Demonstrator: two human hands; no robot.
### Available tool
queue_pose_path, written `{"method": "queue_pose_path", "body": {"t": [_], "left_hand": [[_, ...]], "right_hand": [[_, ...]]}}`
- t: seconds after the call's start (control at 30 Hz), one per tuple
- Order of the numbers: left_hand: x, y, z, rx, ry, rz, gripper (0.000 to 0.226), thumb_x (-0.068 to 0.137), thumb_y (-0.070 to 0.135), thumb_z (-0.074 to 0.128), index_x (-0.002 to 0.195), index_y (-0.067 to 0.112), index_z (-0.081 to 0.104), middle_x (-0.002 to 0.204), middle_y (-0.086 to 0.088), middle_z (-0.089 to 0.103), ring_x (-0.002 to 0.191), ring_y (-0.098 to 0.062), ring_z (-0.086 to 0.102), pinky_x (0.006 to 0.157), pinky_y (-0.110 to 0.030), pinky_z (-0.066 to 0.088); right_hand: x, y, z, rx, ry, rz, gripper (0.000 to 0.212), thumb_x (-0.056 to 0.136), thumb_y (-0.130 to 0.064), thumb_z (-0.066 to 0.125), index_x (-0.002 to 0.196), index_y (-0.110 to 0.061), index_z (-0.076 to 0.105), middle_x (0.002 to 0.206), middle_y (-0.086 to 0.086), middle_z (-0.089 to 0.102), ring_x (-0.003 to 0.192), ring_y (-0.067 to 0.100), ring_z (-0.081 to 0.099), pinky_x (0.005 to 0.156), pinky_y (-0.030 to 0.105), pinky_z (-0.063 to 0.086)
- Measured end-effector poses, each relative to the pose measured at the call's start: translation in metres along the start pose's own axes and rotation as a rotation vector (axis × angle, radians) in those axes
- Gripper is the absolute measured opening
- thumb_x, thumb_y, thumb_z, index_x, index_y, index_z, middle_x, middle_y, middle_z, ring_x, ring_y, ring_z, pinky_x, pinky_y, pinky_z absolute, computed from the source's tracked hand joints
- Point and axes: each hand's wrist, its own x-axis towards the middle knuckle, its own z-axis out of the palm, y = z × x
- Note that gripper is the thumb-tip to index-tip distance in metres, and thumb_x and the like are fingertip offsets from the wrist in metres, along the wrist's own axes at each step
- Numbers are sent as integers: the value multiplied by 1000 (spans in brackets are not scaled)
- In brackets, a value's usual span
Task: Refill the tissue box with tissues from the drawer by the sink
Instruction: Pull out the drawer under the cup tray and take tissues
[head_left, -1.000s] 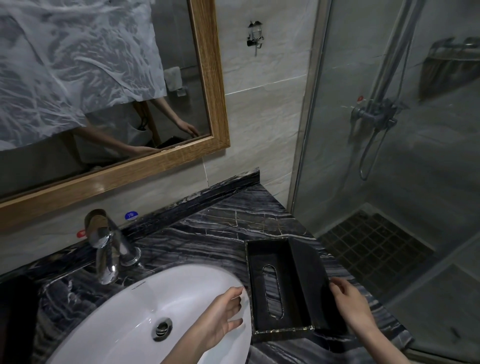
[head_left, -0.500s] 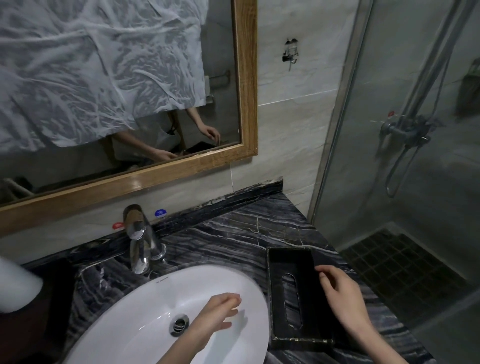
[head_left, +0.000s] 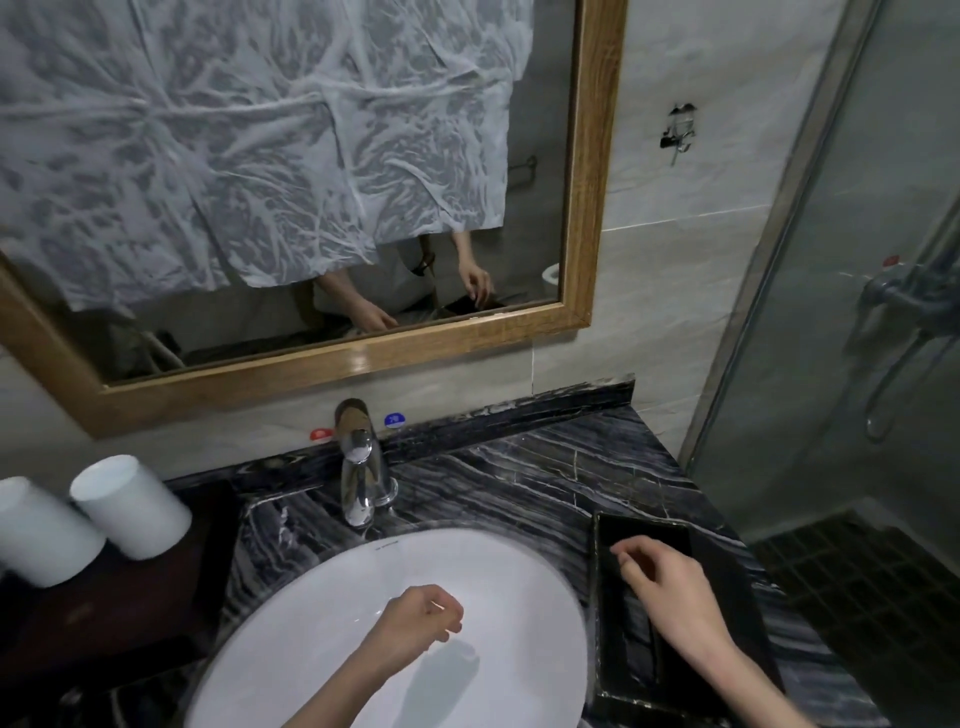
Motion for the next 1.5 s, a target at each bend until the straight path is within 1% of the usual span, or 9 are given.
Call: {"method": "queue_pose_path", "body": {"t": [0.27, 0.37, 0.47, 0.63, 0.93, 1.17, 1.27, 1.4, 1.5], "left_hand": [[-17, -16, -24, 37, 62, -11, 15, 77, 25, 60, 86, 16, 68, 87, -4, 75, 68, -8, 60, 59, -12, 42], [-24, -21, -32, 39, 90, -24, 10, 77, 26, 60, 80, 20, 67, 80, 2, 72, 68, -4, 61, 59, -10, 41], [-31, -30, -40, 26, 126, -53, 31, 67, 36, 58, 87, 17, 69, 89, 0, 74, 73, -6, 63, 64, -16, 43], [-42, -49, -50, 25, 188, -72, 21, 81, 27, 60, 94, 13, 69, 87, 1, 74, 72, -7, 62, 64, -16, 43], [-64, -85, -74, -15, 338, -138, 20, 84, 25, 59, 92, 10, 69, 79, 4, 71, 71, -9, 64, 65, -18, 44], [-74, -125, -102, -42, 415, -179, 13, 65, 33, 65, 65, 21, 67, 69, -1, 73, 66, -15, 67, 77, -38, 56], [-79, -139, -112, -10, 471, -201, 14, 77, 21, 66, 63, 23, 65, 75, -9, 74, 64, -11, 62, 74, -32, 55], [-84, -154, -124, -3, 512, -228, 20, 81, 27, 68, 62, 25, 60, 67, 6, 64, 61, -2, 55, 60, -14, 42], [-87, -168, -133, 0, 559, -251, 25, 83, 33, 67, 63, 23, 57, 67, 8, 60, 61, -1, 52, 55, -11, 36]], "right_hand": [[0, -23, 20, -13, -89, -36, 10, 88, -31, 59, 83, -38, 65, 84, -15, 72, 82, 3, 65, 77, 31, 54], [-1, -33, 29, -18, -128, -44, 12, 85, -30, 61, 77, -38, 63, 78, -12, 72, 76, 3, 66, 74, 32, 54], [-1, -45, 37, -24, -180, -55, 12, 84, -28, 61, 76, -34, 64, 74, -9, 72, 72, 6, 65, 70, 29, 50], [-2, -64, 55, -29, -253, -92, 20, 83, -26, 62, 68, -38, 60, 75, -13, 70, 74, 4, 64, 71, 27, 48], [-8, -98, 88, -74, -369, -178, 15, 81, -22, 61, 71, -32, 64, 75, -12, 71, 77, 4, 64, 71, 20, 46], [-15, -119, 118, -126, -445, -220, 14, 81, -27, 56, 72, -34, 62, 80, -17, 68, 82, 4, 63, 77, 28, 52], [-19, -131, 131, -167, -477, -241, 11, 84, -29, 54, 79, -33, 64, 84, -19, 67, 86, 4, 62, 75, 26, 48], [-23, -146, 149, -189, -508, -271, 8, 85, -33, 56, 86, -32, 64, 87, -18, 66, 89, 6, 62, 77, 28, 48], [-26, -158, 164, -190, -532, -292, 7, 85, -35, 57, 88, -33, 63, 83, -16, 66, 88, 6, 62, 77, 27, 46]]}}
